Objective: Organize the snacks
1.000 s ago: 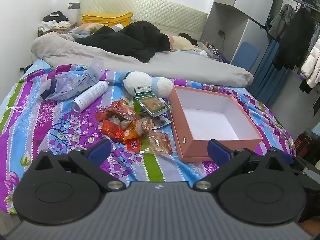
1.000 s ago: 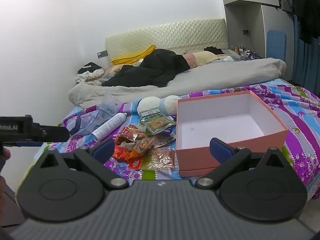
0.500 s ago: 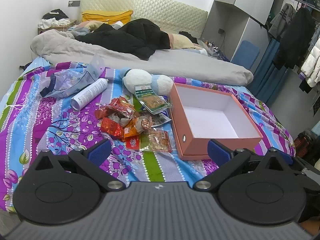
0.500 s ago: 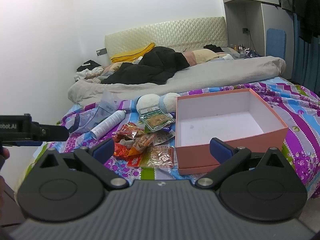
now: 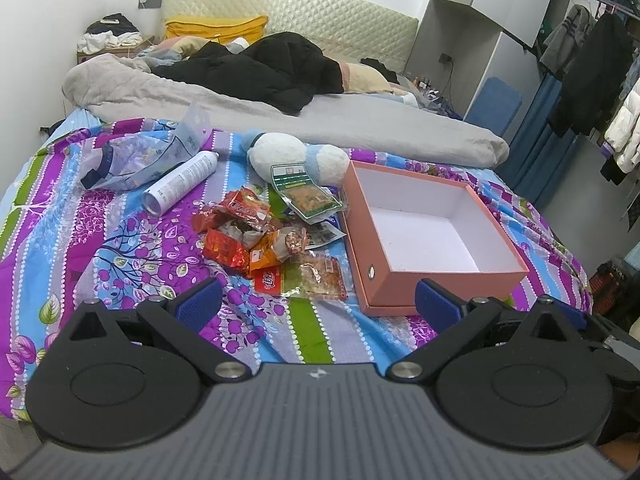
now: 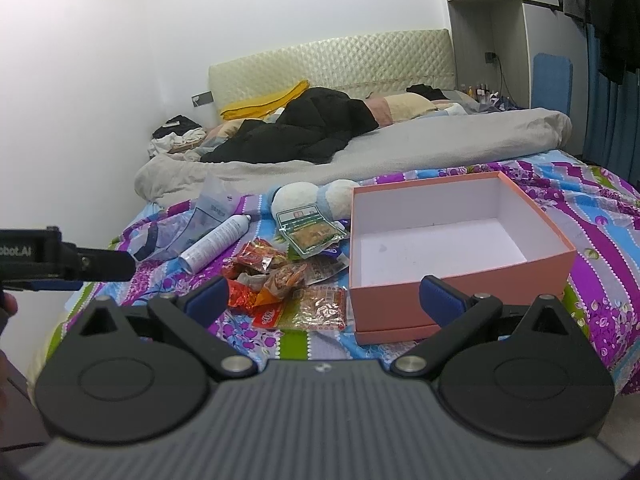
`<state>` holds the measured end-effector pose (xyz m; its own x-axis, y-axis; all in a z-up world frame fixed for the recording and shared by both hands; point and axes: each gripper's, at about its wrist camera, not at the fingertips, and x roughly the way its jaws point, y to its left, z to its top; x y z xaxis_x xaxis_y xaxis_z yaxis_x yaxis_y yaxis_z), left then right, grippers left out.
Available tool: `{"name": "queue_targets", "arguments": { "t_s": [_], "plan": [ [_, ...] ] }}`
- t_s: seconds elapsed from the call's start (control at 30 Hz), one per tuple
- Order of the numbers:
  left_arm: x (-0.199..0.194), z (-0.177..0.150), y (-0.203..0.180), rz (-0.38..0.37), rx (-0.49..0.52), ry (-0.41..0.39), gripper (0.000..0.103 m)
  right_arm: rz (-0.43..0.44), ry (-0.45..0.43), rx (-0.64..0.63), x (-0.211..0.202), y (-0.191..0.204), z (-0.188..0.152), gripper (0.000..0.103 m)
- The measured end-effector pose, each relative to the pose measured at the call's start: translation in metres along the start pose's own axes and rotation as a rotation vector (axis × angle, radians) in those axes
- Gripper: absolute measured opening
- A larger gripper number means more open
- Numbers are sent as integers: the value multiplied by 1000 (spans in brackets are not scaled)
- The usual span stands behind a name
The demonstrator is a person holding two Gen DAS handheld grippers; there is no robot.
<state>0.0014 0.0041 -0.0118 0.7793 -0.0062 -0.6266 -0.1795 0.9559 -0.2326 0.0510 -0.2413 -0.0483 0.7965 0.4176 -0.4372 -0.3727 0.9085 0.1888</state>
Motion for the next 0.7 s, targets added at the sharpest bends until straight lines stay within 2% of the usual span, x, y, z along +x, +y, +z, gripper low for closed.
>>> {"name": "queue_targets", "arguments": {
  "t_s": [0.7],
  "plan": [
    [4,1,-1,-2,1,8,103,-18,9,-2,1,-5,-3,103]
  ]
}}
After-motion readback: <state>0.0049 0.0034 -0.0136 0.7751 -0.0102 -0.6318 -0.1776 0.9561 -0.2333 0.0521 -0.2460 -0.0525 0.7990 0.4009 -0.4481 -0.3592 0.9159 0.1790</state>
